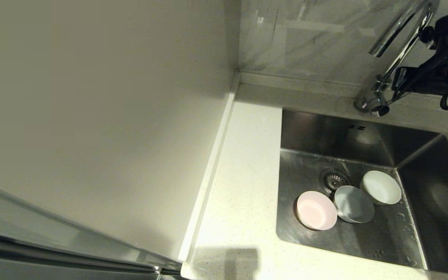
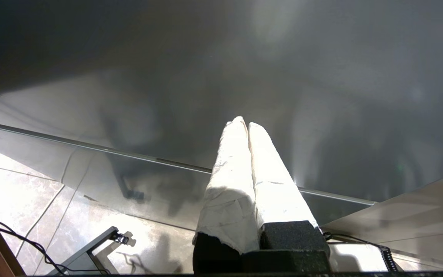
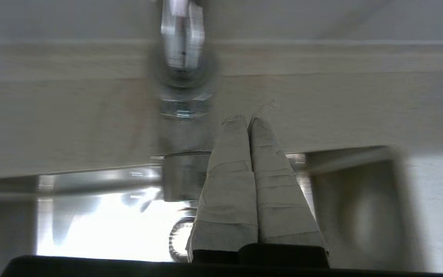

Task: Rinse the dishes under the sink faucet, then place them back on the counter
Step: Turn on the faucet, then wait for the water to rinse the bowl

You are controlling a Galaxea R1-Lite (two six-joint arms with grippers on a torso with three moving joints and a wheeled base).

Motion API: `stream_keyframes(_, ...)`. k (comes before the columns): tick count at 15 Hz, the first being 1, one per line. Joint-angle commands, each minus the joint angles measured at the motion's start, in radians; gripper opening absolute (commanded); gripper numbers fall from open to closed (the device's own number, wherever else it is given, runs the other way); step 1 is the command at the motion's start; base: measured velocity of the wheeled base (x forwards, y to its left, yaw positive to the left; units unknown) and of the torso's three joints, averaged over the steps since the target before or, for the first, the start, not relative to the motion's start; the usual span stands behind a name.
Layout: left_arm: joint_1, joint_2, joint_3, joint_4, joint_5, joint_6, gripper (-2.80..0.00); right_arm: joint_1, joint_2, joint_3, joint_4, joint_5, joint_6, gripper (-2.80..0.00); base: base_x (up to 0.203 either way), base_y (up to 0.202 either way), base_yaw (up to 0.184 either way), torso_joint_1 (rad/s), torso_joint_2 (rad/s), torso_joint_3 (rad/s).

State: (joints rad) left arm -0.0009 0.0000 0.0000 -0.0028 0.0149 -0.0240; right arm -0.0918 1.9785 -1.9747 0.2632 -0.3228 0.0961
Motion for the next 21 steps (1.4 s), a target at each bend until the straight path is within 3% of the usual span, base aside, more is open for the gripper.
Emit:
stream_keyframes(1,0.001,-0.003,0.000,0.000,0.002,-0.001,-2.80,-0.023,-0.010,0.003,0.027,-0.024,-0.071,-2.80,0.000,0.000,0.000,0.000,0.00,0.000)
stream_keyframes(5,0.000,-0.004,0.000,0.000,0.000,-0.001,-2.80,-0.059,-0.044,0.002,0.242,-0.018,-0.100,-2.80,0.000,0.000,0.000,0.000,0.00,0.000)
stream_keyframes(8,0.001,-0.003,0.000,0.000,0.001,-0.001,-2.80,-0.066,-0.062,0.000,0.186,0.019,-0.091,-2.80,0.000,0.000,0.000,0.000,0.00,0.000)
stream_keyframes(10,0.001,-0.003,0.000,0.000,0.000,-0.001,-2.80,-0.065,-0.089,-0.001,0.114,0.045,-0.043,-2.80,0.000,0.000,0.000,0.000,0.00,0.000)
stream_keyframes(14,0.000,-0.003,0.000,0.000,0.001,-0.001,-2.80,-0.089,-0.184,0.024,0.077,0.044,-0.042,-2.80,0.000,0.000,0.000,0.000,0.00,0.000)
stream_keyframes(17,0.001,-0.003,0.000,0.000,0.000,-0.001,-2.80,-0.131,-0.343,0.207,0.095,0.046,-0.073,-2.80,0.000,0.000,0.000,0.000,0.00,0.000)
stream_keyframes(21,0.000,-0.003,0.000,0.000,0.000,-0.001,-2.80,-0.204,-0.644,0.630,0.099,0.051,-0.103,-2.80,0.000,0.000,0.000,0.000,0.00,0.000)
